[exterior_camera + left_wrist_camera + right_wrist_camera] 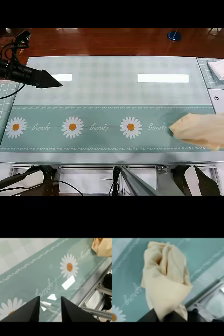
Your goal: Fold the shirts.
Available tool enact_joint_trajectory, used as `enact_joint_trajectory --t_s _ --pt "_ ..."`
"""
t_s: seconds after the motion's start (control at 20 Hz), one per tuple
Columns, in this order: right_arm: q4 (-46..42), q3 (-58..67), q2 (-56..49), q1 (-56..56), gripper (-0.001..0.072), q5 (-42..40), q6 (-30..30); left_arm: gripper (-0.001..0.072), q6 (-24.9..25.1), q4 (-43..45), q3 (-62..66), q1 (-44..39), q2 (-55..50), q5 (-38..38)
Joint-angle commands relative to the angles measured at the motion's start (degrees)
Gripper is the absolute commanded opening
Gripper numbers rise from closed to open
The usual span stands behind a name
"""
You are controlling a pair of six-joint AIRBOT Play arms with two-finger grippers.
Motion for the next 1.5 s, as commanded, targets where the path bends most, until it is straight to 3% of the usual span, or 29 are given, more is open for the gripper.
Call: enact_joint_trajectory --t_s 0.0,0.2,0.5,0.85,1.2,1.25,1.35,1.4,1.45 --pt "-11.3 -1.6 0.7 -5.0 0.0022 3.7 -2.7 0.0327 0.4 0.0 0.0 0.0 0.0 -0.2" --pt "-13.6 -10.2 0.7 -9.5 0.0023 3.7 -4.9 0.0327 0.5 0.0 0.0 0.9 0.0 -0.2" --pt "-32.3 -23.8 0.7 -17.7 0.0023 1.4 -10.9 0.0328 0.4 0.0 0.0 4.3 0.0 -0.2" --pt "-33.3 -37.6 0.0 -31.6 0.0024 -14.7 -10.4 0.0327 -1.3 0.0 0.0 4.7 0.0 -2.1" --pt "-35.0 -39.0 -10.4 -45.0 0.0025 -25.3 -13.0 0.0327 -3.3 0.0 0.0 4.6 0.0 -1.8" --pt "-35.0 -39.0 -11.4 -45.4 0.0046 -27.1 -13.1 0.0327 -4.0 0.0 0.0 4.5 0.0 -1.9" --pt "-35.0 -38.9 -13.2 -45.5 0.0311 -31.4 -13.2 0.0327 -4.3 0.0 0.0 4.5 0.0 -1.9" --pt "-34.9 -38.6 -13.6 -45.5 0.0372 -33.2 -13.3 0.0327 -4.3 0.0 0.0 4.5 0.0 -1.9" --pt "-35.1 -37.9 -13.8 -45.5 0.0383 -34.6 -13.7 0.0327 -4.3 0.0 0.0 4.6 0.0 -1.9"
